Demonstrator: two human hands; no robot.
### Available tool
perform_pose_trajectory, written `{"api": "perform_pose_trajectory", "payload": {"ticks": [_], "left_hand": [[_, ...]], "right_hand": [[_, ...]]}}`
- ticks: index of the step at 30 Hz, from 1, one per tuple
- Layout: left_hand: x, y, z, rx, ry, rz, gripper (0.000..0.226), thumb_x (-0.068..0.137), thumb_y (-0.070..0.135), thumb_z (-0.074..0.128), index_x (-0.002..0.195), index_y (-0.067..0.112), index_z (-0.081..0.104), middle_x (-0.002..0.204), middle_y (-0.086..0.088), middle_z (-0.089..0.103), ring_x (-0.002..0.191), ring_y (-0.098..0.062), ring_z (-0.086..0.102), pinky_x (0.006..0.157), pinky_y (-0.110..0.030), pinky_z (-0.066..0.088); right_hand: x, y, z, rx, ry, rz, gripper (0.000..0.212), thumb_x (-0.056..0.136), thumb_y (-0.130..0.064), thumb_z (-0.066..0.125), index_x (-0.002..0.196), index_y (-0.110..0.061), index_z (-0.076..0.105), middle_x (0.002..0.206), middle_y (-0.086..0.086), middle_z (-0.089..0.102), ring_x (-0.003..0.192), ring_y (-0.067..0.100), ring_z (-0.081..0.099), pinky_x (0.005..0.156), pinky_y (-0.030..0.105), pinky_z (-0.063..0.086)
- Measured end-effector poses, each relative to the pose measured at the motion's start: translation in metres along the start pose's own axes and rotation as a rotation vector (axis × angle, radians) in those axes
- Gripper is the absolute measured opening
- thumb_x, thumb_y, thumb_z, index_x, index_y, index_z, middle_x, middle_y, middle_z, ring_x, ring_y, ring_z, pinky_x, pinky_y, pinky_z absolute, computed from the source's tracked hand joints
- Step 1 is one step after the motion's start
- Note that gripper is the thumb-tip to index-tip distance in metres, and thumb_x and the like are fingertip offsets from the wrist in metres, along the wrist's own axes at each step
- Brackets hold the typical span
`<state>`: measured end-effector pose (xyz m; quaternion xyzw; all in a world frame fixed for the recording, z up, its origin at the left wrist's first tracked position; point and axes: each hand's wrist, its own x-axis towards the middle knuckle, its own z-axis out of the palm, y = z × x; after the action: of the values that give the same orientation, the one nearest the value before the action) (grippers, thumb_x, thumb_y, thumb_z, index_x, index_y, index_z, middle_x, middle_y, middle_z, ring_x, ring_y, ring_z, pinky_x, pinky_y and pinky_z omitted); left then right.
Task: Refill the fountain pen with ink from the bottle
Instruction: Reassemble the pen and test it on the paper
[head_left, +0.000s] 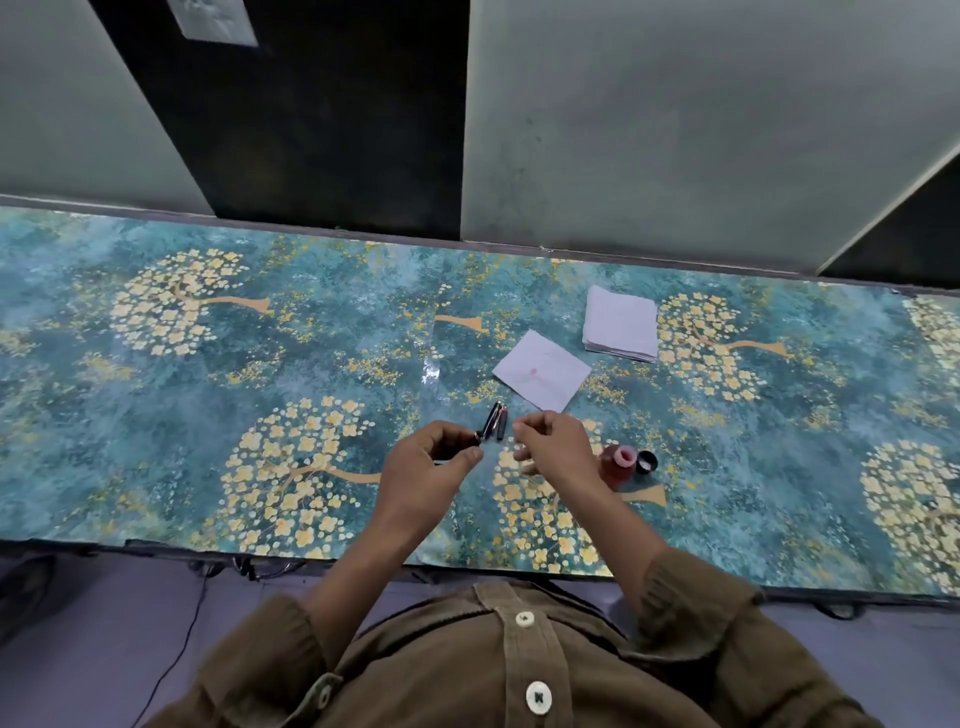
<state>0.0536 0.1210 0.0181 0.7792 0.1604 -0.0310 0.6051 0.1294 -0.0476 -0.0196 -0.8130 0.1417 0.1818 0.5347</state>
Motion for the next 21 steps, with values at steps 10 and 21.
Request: {"api": "perform_pose_trajectory", "payload": {"ticks": [10, 21], "left_hand": [[-0.003, -0.001, -0.018, -0.064, 0.138, -0.063, 0.014, 0.087, 0.017, 0.075, 0.088, 0.03, 0.07, 0.084, 0.007, 0.073, 0.076, -0.009, 0.067, 0.076, -0.029, 0.055], [0.0, 0.008, -0.022, -0.101, 0.152, -0.096, 0.009, 0.088, 0.014, 0.074, 0.093, 0.021, 0.071, 0.085, 0.0, 0.073, 0.074, -0.013, 0.067, 0.063, -0.015, 0.052]], "right_hand": [[0.04, 0.018, 0.024, -0.401, 0.007, -0.102, 0.037, 0.09, -0.023, 0.062, 0.124, -0.014, 0.051, 0.095, 0.007, 0.066, 0.084, 0.025, 0.062, 0.064, 0.034, 0.043], [0.045, 0.014, 0.014, -0.588, 0.045, -0.115, 0.04, 0.089, -0.024, 0.062, 0.123, -0.013, 0.045, 0.099, 0.01, 0.066, 0.08, 0.028, 0.062, 0.062, 0.036, 0.049]]}}
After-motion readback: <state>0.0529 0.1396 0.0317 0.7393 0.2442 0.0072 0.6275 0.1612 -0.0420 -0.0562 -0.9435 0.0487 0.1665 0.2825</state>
